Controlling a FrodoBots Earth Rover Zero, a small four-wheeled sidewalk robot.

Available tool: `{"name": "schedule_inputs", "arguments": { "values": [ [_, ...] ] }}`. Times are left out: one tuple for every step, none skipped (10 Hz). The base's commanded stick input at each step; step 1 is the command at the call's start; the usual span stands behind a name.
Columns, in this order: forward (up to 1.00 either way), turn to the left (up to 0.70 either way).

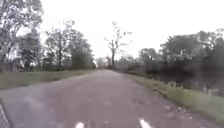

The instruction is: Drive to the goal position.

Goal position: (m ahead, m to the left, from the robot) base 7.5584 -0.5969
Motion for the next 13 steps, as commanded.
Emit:
{"name": "schedule_inputs", "arguments": {
  "values": [
    [0.70, 0.18],
    [0.70, 0.13],
    [0.70, 0.08],
    [0.70, 0.04],
    [0.70, 0.00],
    [0.70, 0.00],
    [0.70, 0.00],
    [0.70, 0.00],
    [0.70, 0.00],
    [0.70, 0.00],
    [0.70, 0.00],
    [0.70, 0.00],
    [0.70, 0.00]
  ]
}}
